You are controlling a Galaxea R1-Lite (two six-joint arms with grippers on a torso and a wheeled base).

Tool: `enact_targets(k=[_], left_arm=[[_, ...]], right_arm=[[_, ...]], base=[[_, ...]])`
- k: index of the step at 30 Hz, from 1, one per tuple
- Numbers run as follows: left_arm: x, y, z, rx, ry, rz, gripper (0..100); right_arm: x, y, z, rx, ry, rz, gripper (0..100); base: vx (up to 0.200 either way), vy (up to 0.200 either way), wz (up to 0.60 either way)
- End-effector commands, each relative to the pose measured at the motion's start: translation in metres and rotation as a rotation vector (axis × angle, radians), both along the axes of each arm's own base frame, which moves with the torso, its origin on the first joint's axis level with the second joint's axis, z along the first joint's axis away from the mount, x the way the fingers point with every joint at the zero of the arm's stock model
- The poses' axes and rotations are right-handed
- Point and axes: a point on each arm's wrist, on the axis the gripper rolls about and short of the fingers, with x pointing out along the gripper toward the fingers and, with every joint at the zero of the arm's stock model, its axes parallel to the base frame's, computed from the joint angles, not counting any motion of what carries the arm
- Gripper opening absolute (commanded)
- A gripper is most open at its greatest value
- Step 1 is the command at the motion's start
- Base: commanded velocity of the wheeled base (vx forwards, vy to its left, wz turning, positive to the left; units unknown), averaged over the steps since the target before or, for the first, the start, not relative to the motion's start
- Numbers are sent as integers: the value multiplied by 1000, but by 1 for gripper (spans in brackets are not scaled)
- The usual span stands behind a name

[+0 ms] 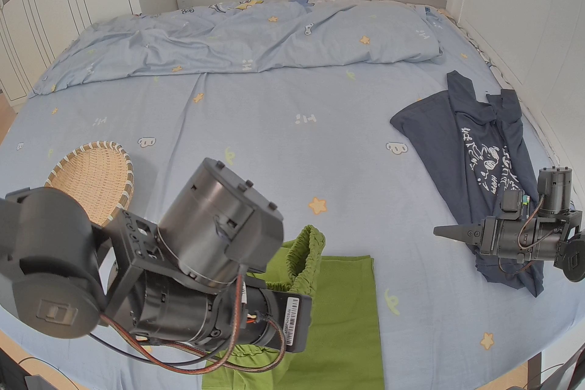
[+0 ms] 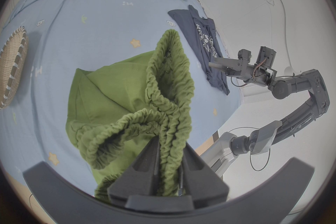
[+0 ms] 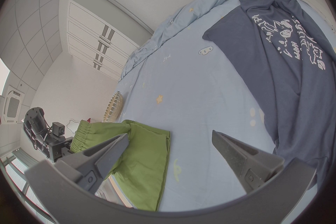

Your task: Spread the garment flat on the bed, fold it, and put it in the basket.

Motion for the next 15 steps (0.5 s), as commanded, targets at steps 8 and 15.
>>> enact_targets(k=[8, 15], left_arm=[[-4, -17, -3, -99, -72, -53, 0], [-7, -23, -14, -72, -57, -74, 0]], right_arm=[[0, 0, -1, 0, 4, 0, 100], [1, 0, 0, 0, 0, -2, 100]], base=[[0, 0, 0], [0, 0, 0]])
